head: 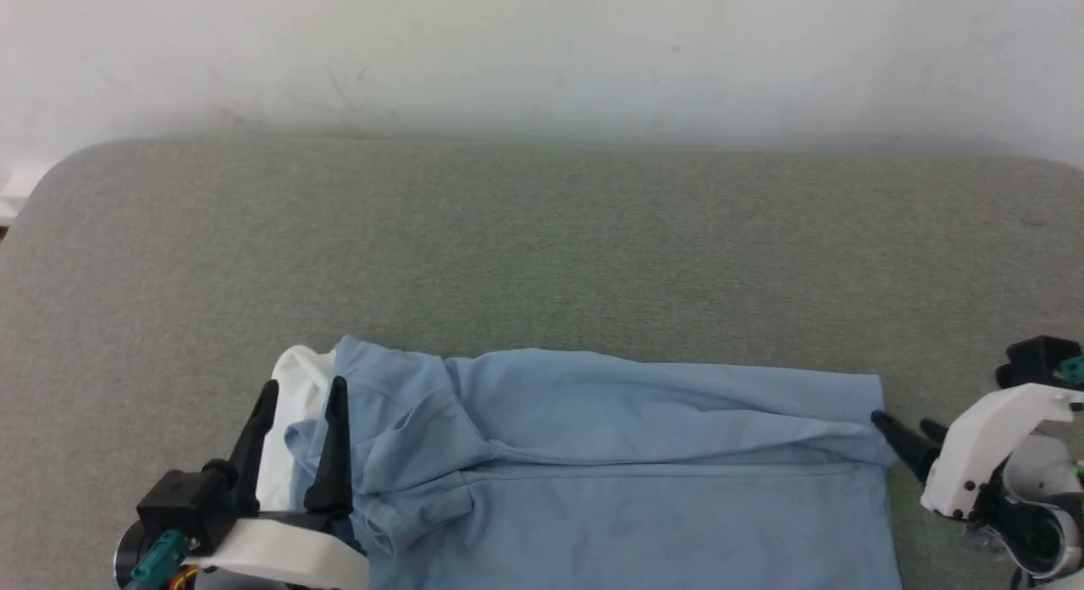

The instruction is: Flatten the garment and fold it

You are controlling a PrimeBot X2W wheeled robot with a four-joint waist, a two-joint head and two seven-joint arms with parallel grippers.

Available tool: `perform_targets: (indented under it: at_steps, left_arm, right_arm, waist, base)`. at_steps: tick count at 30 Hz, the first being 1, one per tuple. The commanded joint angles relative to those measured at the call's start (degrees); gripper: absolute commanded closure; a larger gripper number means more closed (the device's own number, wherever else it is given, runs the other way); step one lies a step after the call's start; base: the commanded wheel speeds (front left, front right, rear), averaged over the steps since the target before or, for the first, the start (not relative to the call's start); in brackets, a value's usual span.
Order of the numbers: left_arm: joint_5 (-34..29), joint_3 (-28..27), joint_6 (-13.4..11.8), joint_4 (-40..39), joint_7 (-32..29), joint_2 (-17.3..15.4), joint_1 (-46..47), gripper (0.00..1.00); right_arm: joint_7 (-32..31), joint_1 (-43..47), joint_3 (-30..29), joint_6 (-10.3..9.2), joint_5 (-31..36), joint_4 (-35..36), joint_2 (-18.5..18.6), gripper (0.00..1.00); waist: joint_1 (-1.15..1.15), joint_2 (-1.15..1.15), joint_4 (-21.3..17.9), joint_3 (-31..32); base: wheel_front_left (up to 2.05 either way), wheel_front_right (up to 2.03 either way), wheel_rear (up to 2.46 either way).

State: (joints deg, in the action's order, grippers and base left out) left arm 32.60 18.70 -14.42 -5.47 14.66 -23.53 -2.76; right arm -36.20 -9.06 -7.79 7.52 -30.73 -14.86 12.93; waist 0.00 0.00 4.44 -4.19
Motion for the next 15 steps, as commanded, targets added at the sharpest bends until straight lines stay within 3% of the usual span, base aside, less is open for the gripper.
perform_targets:
  at_steps: [1, 12, 14, 15]
  left_arm:
    - [-0.94, -0.09, 0.49, -0.61, 0.31, 0.96, 0.91, 0.00]
    - [-3.89, -1.57, 1.45, -0.66, 0.33, 3.15, 0.26, 0.00]
    - [-4.50, -1.60, 1.50, -0.26, 0.33, 2.83, 0.12, 0.00]
    - [-4.62, -1.66, 1.53, -0.13, 0.33, 2.78, 0.06, 0.00]
  right_arm:
    - [-1.04, -1.30, 0.71, -0.03, -0.08, -2.03, -0.12, 0.00]
    - [-12.39, 2.47, 5.49, -0.03, -2.49, -8.96, -1.72, 0.00]
    - [-14.10, 3.13, 5.88, -0.03, -2.92, -9.19, -2.16, 0.98]
    - [-14.81, 3.32, 6.00, -0.03, -2.99, -9.18, -2.34, 1.00]
  waist:
    - [0.00, 0.00, 1.62, -1.08]
    - [0.00, 0.00, 2.91, -1.80]
    - [0.00, 0.00, 2.74, -1.59]
    - [0.00, 0.00, 2.64, -1.45]
  base:
    - [0.00, 0.00, 0.00]
    - [0.00, 0.00, 0.00]
    - [0.00, 0.00, 0.00]
    - [0.00, 0.00, 0.00]
